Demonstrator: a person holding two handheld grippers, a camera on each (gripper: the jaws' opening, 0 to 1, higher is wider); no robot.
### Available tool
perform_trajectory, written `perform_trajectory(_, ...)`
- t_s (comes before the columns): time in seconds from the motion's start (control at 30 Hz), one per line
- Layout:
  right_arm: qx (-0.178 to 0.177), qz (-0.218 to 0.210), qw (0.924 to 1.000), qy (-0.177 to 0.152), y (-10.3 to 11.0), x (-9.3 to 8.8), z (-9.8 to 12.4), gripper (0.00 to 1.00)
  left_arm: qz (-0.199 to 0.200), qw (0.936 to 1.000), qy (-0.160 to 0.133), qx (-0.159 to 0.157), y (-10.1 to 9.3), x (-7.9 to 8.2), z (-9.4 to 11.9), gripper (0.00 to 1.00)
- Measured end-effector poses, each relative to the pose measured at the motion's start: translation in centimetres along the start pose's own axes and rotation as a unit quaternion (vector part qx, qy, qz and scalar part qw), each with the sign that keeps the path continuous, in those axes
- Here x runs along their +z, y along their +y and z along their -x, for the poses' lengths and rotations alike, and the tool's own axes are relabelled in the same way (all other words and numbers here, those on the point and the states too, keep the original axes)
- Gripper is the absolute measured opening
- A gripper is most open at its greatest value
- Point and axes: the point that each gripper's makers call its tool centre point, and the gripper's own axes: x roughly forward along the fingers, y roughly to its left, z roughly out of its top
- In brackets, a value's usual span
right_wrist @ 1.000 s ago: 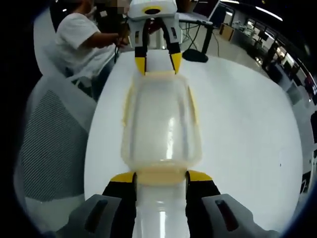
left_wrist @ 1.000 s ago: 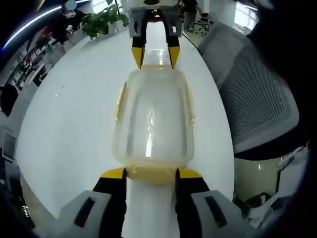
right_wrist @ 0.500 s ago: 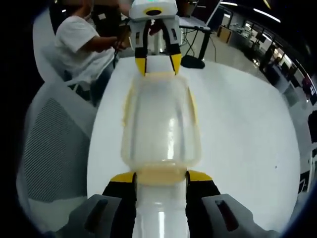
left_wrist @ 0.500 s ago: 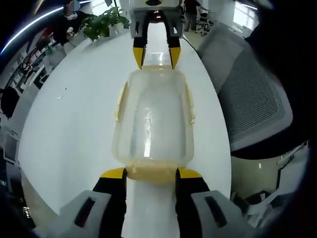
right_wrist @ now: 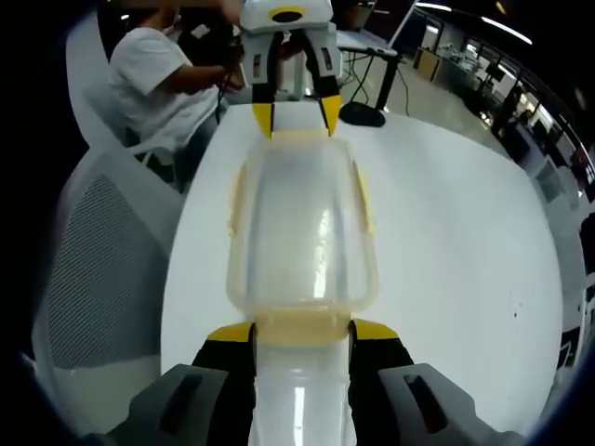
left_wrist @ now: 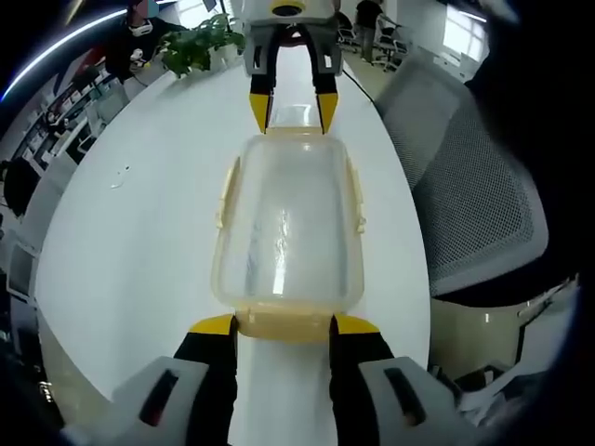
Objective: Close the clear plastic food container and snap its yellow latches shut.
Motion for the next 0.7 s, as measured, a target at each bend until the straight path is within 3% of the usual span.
perform_trajectory(0.7,0.005,0.001,1.0000,-0.003,0.2,-3.4,2.0,0.37,0.010,0.9999,-0.004,-0.005,-0.4,3.6,-1.7,0.37)
